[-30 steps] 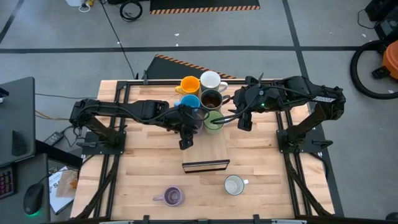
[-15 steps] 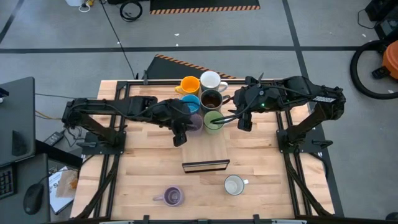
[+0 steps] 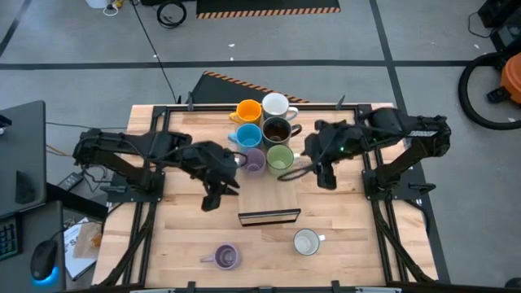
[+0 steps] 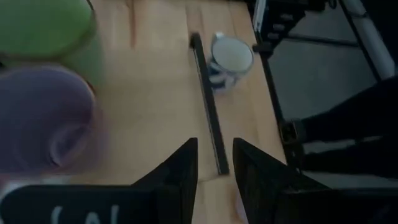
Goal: Place coffee mugs
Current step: Put the blue patterned mug on the shelf
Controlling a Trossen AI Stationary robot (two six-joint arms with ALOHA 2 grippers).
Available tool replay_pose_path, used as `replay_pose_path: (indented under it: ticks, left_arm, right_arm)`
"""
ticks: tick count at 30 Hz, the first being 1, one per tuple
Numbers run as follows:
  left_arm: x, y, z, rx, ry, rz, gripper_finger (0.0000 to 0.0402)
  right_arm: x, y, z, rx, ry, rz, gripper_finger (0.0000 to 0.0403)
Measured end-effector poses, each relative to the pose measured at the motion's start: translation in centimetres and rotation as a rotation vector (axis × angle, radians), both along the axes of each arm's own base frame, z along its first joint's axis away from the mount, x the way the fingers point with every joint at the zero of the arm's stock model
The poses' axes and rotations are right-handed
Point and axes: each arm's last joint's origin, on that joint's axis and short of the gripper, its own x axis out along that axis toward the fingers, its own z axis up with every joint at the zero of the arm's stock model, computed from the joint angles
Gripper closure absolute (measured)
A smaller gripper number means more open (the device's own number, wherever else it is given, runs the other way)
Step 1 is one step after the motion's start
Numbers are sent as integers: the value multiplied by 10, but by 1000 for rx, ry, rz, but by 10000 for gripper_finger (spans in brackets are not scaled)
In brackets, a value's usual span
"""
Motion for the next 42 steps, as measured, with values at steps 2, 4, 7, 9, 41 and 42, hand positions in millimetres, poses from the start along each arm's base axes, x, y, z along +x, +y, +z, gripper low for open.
replay_pose_path:
  ticks: [2, 4, 7, 9, 41, 42]
  left_arm:
    - [-2, -8, -2, -10, 25, -10, 294]
    - [-4, -14, -2, -16, 31, -20, 294]
    - [-5, -21, -3, -19, 36, -33, 294]
    - [-6, -24, -3, -29, 40, -30, 294]
    - [-11, -21, 18, -15, -41, 33, 294]
    - [-12, -20, 22, -8, -57, 30, 294]
  right_arm:
    - [1, 8, -6, 26, 18, 21, 197]
    - [2, 16, -14, 38, 49, 35, 198]
    - [3, 28, -25, 60, 75, 56, 198]
    - [5, 39, -33, 94, 80, 87, 198]
    - [21, 213, -175, 22, 423, 374, 198]
    - [22, 213, -178, 10, 432, 372, 198]
